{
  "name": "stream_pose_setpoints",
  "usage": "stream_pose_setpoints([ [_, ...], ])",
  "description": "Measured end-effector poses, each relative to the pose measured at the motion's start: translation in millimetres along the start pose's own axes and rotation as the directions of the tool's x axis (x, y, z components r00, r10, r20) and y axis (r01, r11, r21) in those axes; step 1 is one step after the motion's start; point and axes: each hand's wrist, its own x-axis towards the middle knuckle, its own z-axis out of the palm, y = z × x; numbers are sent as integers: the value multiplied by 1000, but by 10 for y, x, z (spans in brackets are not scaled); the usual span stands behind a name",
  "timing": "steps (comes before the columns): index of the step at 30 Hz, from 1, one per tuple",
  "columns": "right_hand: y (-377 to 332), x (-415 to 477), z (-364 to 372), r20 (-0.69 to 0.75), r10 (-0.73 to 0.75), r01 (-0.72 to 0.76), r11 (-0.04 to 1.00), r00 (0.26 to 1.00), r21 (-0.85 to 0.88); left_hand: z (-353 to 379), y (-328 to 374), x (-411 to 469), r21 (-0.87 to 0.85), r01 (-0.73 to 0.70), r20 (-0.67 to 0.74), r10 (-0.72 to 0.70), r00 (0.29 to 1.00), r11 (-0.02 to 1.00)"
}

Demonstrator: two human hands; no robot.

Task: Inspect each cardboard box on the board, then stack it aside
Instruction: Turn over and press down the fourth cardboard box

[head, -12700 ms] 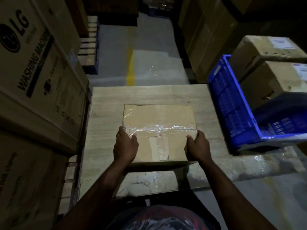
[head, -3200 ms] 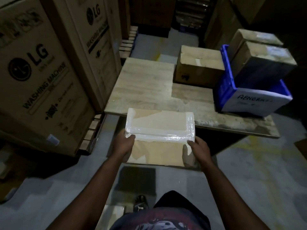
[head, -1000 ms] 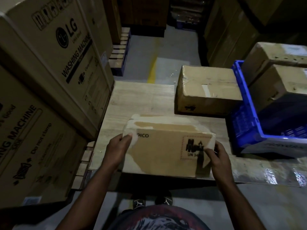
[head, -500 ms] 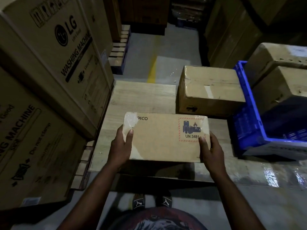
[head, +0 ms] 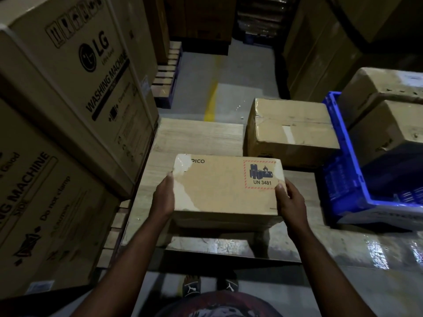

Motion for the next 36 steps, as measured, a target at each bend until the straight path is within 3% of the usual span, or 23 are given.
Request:
stream_pose_setpoints([
  [2,61,-41,-71,7,89,-89,983,996,160,-19,-23,-64,-353,122,52,-110,993,928],
  [3,124,-75,-104,11,138,-137,966,990,220,-25,-105,-89,-416,158,57,-148,987,895],
  [5,309,-163,-114,11,234,-229,940,972,253,2,-318,-188,-415,232,72,-222,972,880],
  [8,549,-328,-41,-19,334,-316,906,942,283,41,-809,-242,-276,314,39,-316,948,909],
  [11,646,-418,18,-12,334,-314,897,942,312,35,-1089,-286,-216,356,75,-348,934,909],
  [16,579,-422,-7,-15,332,-315,908,943,278,-19,-1049,-316,-83,268,101,-260,960,960],
  [19,482,-432,-52,-3,268,-259,933,963,249,-39,-878,-380,-60,185,88,-179,980,981],
  [22,416,-424,-85,1,209,-207,967,978,150,-60,-698,-450,70,79,62,-83,995,994],
  [25,419,-395,-125,1,147,-147,987,989,70,-69,-598,-492,255,-9,34,0,999,967],
  [28,481,-392,-175,61,25,-18,992,998,-125,-101,-579,-505,387,-81,-34,102,994,919],
  [36,568,-376,-95,70,-15,27,983,997,-182,-83,-679,-407,441,-108,-87,162,983,891],
])
